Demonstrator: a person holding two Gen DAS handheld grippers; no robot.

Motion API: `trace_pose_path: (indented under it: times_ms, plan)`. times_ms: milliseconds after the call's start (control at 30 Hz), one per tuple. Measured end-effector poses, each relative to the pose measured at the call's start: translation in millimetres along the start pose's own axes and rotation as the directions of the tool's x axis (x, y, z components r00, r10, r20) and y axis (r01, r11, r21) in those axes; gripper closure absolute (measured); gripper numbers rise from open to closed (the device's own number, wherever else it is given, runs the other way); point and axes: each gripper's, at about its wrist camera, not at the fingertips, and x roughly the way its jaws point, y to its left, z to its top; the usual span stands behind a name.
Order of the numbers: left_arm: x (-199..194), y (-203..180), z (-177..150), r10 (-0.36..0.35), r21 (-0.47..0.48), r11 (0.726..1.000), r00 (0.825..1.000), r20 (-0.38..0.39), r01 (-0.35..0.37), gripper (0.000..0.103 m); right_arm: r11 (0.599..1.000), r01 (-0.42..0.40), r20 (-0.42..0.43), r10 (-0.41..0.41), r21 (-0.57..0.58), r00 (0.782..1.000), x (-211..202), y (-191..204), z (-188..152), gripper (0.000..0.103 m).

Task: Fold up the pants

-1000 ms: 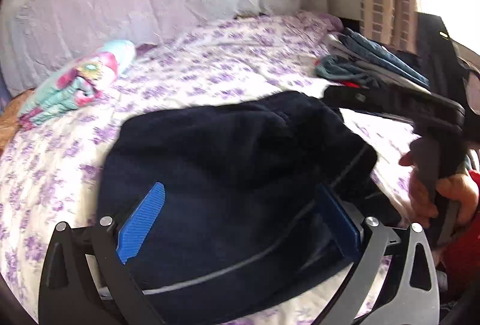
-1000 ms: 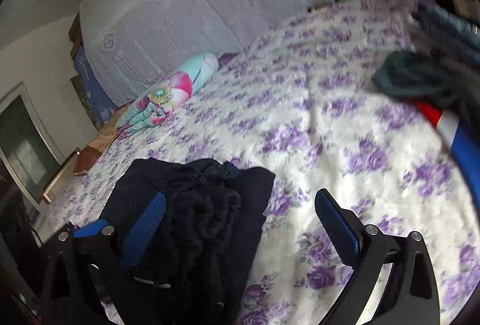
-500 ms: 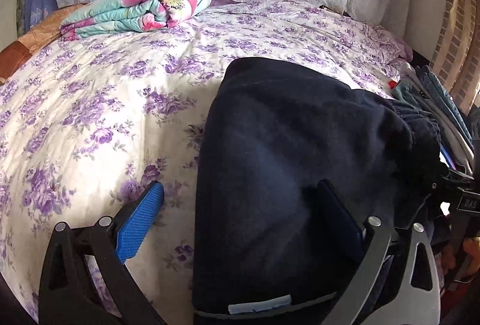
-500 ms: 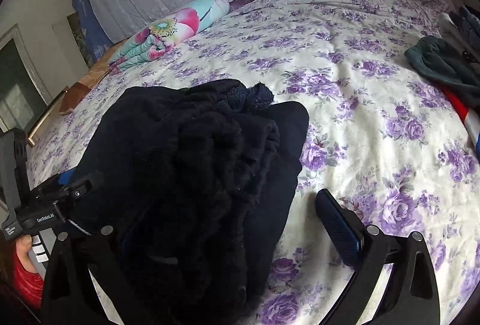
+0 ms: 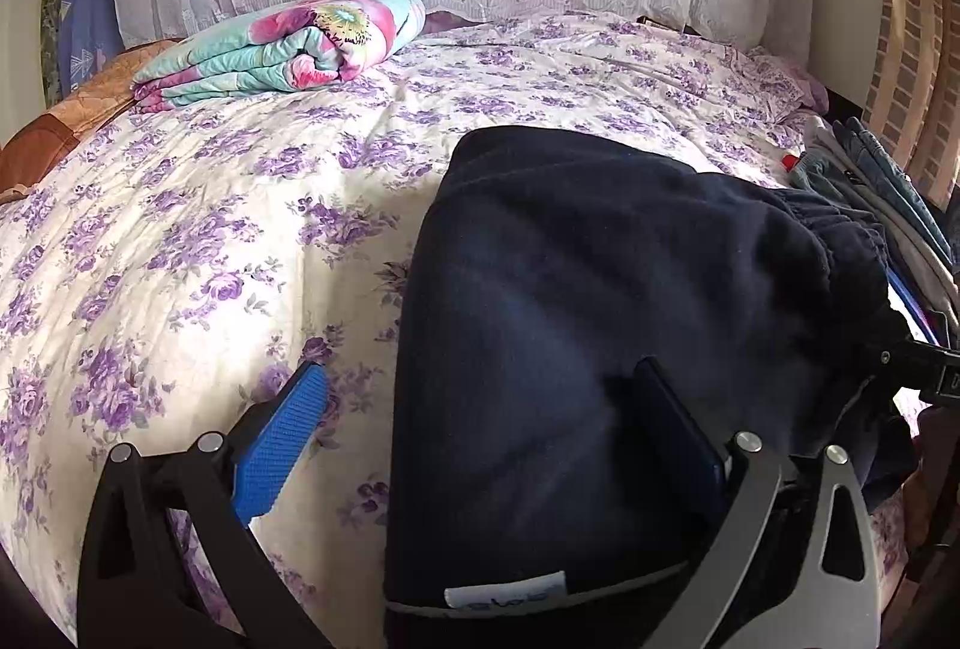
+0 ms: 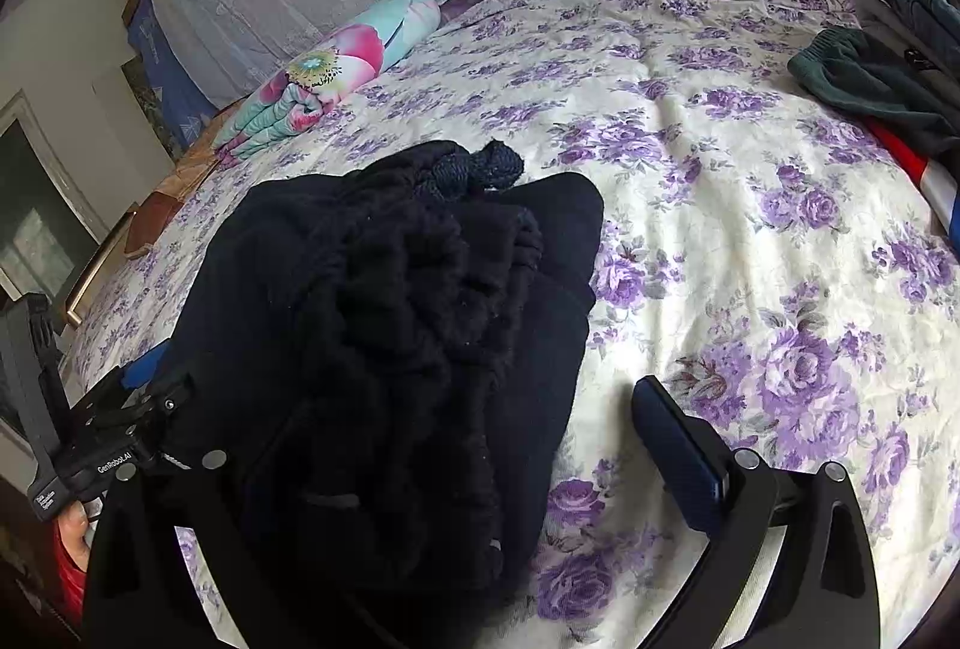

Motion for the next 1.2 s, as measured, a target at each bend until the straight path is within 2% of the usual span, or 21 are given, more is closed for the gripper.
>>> trace_pose_path:
  times_ms: [67,133,167,200,267,300,333,400,433,467,500,533,567,600,667,767,900,1033,1200]
  plan:
    - [0,4,-1,-0.044,-0.021,0.999,0.999,-0.012,0.044,0.005,0.999,-0.028,-0.010,0.028,0.016,1.000,-2,-4,0,0.003]
    - [3,14,-3,-0.150,-0.066,0.987,0.988,-0.041,0.147,0.005,0.997,-0.073,-0.022,0.073,0.041,0.997,-9,-10,-4,0.003]
    - [8,23,-3,-0.255,-0.112,0.963,0.964,-0.079,0.245,0.005,0.994,-0.097,-0.028,0.098,0.051,0.995,-13,-13,-6,0.003]
    - [15,34,-5,-0.357,-0.167,0.926,0.928,-0.109,0.337,0.005,0.991,-0.122,-0.034,0.124,0.056,0.992,-17,-16,-8,0.003]
    - [17,50,-6,-0.456,-0.220,0.876,0.886,-0.086,0.430,0.005,0.987,-0.152,-0.065,0.154,0.044,0.986,-19,-18,-10,0.003]
    - [18,52,-5,-0.476,-0.222,0.866,0.874,-0.094,0.448,0.005,0.987,-0.156,-0.080,0.159,0.037,0.984,-17,-17,-8,0.003]
    - [20,50,-4,-0.480,-0.210,0.867,0.871,-0.109,0.452,0.005,0.986,-0.163,-0.092,0.166,0.041,0.982,-13,-16,-5,0.003]
    - [26,35,2,-0.464,-0.164,0.882,0.873,-0.152,0.441,0.006,0.983,-0.178,-0.089,0.182,0.042,0.979,-2,-9,4,0.003]
    - [27,23,6,-0.458,-0.128,0.888,0.874,-0.162,0.442,0.011,0.983,-0.185,-0.088,0.186,0.020,0.979,5,-3,8,0.003]
    - [27,14,9,-0.437,-0.093,0.899,0.883,-0.169,0.427,0.026,0.984,-0.180,-0.087,0.179,-0.006,0.980,12,6,13,0.009]
    - [27,6,11,-0.405,-0.068,0.914,0.899,-0.167,0.399,0.033,0.989,-0.147,-0.080,0.145,-0.026,0.986,15,12,16,0.013]
    - [26,2,15,-0.391,-0.060,0.920,0.907,-0.158,0.387,0.040,0.989,-0.143,-0.061,0.141,-0.041,0.988,14,16,20,0.019]
    - [24,2,21,-0.386,-0.061,0.922,0.912,-0.140,0.382,0.052,0.989,-0.138,-0.041,0.136,-0.055,0.990,10,18,25,0.036]
    - [21,3,27,-0.390,-0.063,0.921,0.912,-0.126,0.385,0.058,0.986,-0.151,-0.028,0.150,-0.070,0.988,5,20,31,0.042]
    - [14,-2,46,-0.386,-0.037,0.923,0.918,-0.089,0.384,0.061,0.982,-0.137,0.011,0.139,-0.130,0.990,-6,29,48,0.050]
    - [4,-27,81,-0.283,0.106,0.954,0.959,0.010,0.281,0.063,0.976,-0.097,0.081,0.115,-0.195,0.990,-18,42,88,0.052]
    - [15,-38,153,-0.238,0.126,0.966,0.966,0.104,0.225,0.063,0.977,-0.061,0.178,0.099,-0.206,0.979,-18,40,170,0.052]
    - [56,-44,233,-0.169,0.151,0.978,0.971,0.170,0.144,0.062,0.976,0.002,0.248,0.053,-0.220,0.967,16,34,255,0.052]
    - [144,-47,304,-0.080,0.145,0.988,0.980,0.183,0.053,0.063,0.984,0.035,0.277,0.015,-0.176,0.961,94,6,332,0.052]
